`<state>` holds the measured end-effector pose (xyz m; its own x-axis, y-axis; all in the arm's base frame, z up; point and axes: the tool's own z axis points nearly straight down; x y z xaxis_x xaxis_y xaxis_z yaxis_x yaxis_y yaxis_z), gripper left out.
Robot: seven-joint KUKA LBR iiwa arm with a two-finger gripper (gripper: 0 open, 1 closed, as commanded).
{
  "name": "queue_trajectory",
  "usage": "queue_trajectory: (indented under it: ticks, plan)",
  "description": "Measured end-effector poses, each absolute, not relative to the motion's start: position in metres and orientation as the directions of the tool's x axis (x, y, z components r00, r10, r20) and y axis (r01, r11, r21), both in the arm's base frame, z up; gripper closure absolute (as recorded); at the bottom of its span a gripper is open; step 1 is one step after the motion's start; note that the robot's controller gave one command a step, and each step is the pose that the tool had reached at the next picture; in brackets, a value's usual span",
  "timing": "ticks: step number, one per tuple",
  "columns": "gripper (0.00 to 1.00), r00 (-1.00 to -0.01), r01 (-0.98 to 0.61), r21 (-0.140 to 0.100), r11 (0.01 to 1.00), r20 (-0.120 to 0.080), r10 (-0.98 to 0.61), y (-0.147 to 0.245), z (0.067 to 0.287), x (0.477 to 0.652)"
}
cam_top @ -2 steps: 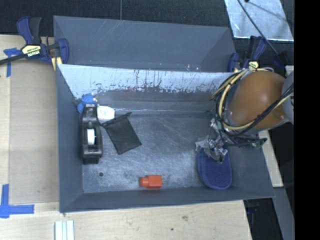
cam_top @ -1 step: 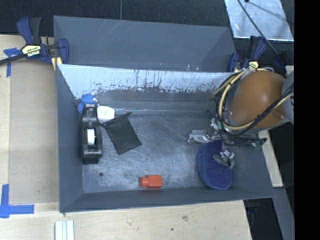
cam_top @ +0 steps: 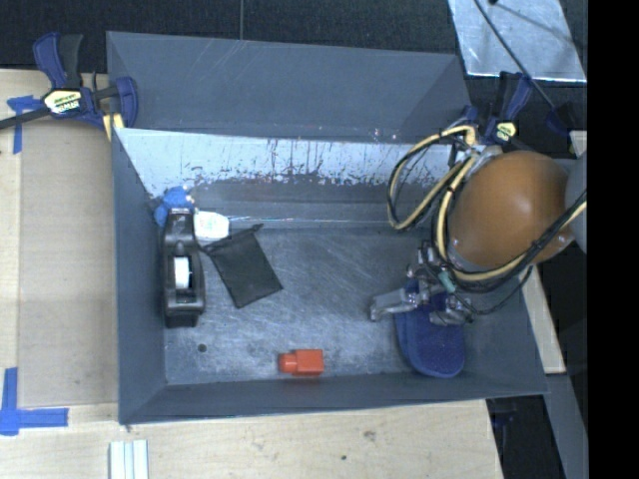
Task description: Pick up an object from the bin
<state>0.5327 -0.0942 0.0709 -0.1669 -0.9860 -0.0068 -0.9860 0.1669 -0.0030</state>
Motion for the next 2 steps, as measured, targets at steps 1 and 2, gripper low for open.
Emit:
queue_trajectory:
  ticks: [1, 2]
  plan:
    - [1.0, -0.169, -0.986, -0.007, 0.169, -0.008, -0.986, -0.094, 0.072, 0.534]
    - [1.0, -0.173, -0.985, -0.009, 0.173, 0.0, -0.985, -0.127, 0.194, 0.526]
